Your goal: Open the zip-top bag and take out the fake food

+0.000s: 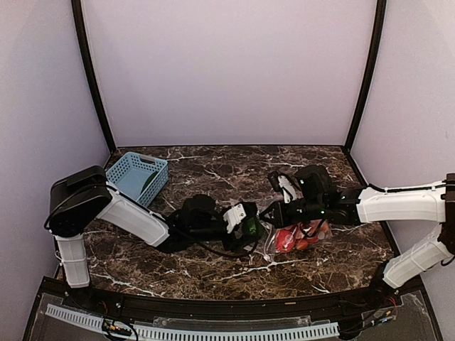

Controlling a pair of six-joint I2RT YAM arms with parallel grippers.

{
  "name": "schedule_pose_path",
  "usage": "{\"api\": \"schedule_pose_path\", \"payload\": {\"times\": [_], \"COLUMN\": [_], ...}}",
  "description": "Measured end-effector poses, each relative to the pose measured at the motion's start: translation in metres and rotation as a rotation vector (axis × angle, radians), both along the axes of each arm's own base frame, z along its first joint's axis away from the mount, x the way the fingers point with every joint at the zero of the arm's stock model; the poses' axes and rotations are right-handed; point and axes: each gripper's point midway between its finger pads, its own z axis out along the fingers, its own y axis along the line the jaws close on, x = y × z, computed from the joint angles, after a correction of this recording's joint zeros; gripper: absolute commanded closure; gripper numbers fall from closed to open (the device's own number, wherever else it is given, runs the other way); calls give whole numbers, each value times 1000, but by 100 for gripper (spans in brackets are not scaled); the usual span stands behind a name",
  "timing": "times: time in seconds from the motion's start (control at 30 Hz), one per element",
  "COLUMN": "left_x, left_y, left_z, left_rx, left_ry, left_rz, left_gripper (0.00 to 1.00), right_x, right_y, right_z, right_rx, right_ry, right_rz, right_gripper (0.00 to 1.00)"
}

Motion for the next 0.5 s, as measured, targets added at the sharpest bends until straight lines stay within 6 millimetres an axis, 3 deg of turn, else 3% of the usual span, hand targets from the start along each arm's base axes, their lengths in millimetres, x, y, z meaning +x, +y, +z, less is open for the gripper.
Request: {"api": "schedule_pose_path", "payload": {"times": [0.27,0.5], "left_x": [-18,-20], "left_y": [27,57], "left_z": [24,68], "left_rx": [-54,-167], "left_ry": [14,56], "left_rz": [7,46], "left_gripper": [37,37], "right_x": [1,0], "right_y": [1,3], "right_z": [2,-5], "right_rx": [7,-7], "right_ry": [-8,5], "right_rz": [0,5], "right_gripper": [100,100]}}
